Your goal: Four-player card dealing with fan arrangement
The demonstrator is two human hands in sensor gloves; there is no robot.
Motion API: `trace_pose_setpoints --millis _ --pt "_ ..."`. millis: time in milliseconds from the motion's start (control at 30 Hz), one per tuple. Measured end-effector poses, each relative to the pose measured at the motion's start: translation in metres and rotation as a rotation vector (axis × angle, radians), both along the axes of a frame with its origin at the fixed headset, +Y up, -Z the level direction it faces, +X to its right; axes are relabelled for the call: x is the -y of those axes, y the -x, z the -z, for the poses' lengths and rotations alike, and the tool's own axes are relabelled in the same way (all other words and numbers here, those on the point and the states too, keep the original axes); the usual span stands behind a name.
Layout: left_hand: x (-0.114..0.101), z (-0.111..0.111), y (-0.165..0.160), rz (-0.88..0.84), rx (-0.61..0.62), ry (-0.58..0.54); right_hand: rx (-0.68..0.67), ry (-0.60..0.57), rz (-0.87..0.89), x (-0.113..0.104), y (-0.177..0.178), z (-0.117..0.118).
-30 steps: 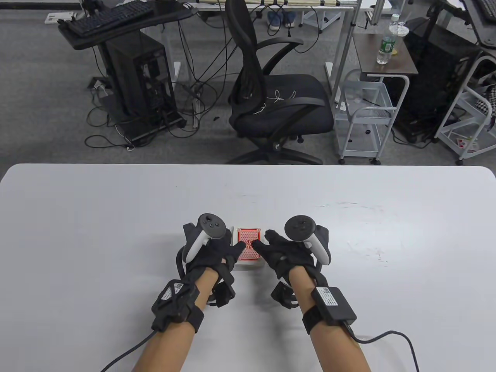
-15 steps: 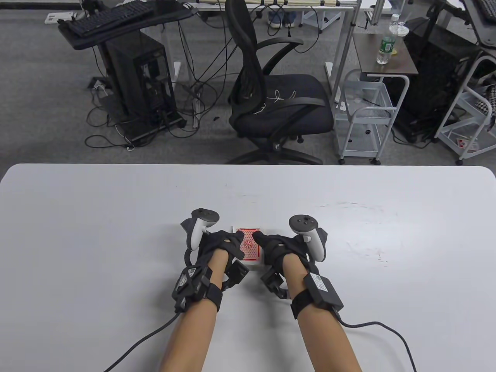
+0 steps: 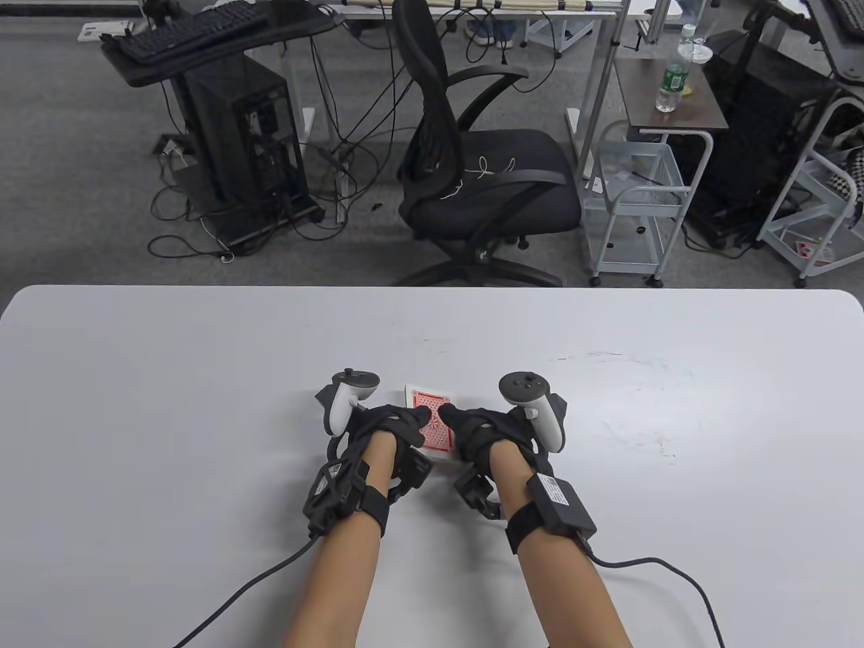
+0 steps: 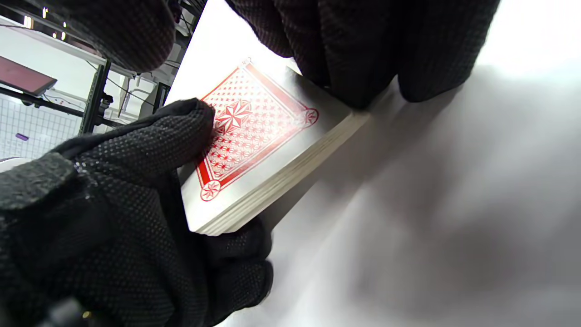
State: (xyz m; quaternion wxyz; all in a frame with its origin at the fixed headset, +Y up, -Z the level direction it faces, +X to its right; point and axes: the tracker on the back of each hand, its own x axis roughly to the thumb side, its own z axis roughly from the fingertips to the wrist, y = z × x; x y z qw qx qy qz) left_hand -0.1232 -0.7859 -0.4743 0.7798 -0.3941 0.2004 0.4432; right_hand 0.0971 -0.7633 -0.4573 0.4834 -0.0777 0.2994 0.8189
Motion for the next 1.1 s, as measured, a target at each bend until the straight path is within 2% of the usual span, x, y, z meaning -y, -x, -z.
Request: trace_pose_setpoints --millis 100,267,333,500,600,667,800,900,1000,1100 --pt "0.002 -0.003 -0.002 -0.042 -0.007 -0.007 -0.008 0.004 0.001 0.000 -0.001 0.000" --pt "0.014 -0.016 -0.008 -0.299 -0.081 -0.067 0.031 -0.011 0.041 0.002 -0.007 -0.003" --pt "0.016 -0.022 -0.009 -0.332 -0.088 -0.108 0.053 -0.018 0.036 0.000 -0.009 -0.006" --pt "0.000 -0.036 -0.005 -0.422 -0.106 -0.225 0.038 -0.009 0.063 -0.008 -0.014 -0.015" --pt "-0.016 -0.047 0.001 -0.447 -0.077 -0.275 0.000 -0.057 0.085 -0.016 -0.013 -0.023" --pt "-0.023 -0.057 0.007 -0.489 -0.084 -0.298 -0.012 -0.142 0.059 -0.023 -0.012 -0.031" --pt "-0.032 -0.083 0.019 -0.647 -0.126 -0.339 -0.003 -0.244 0.174 -0.039 -0.008 -0.057" --pt "-0.033 -0.103 0.027 -0.745 -0.134 -0.357 -0.043 -0.302 0.184 -0.049 -0.007 -0.075" --pt "-0.027 -0.124 0.033 -0.874 -0.119 -0.312 -0.102 -0.288 0.169 -0.051 -0.004 -0.091" --pt "-0.015 -0.137 0.038 -0.870 -0.137 -0.335 -0.104 -0.276 0.139 -0.040 -0.001 -0.099"
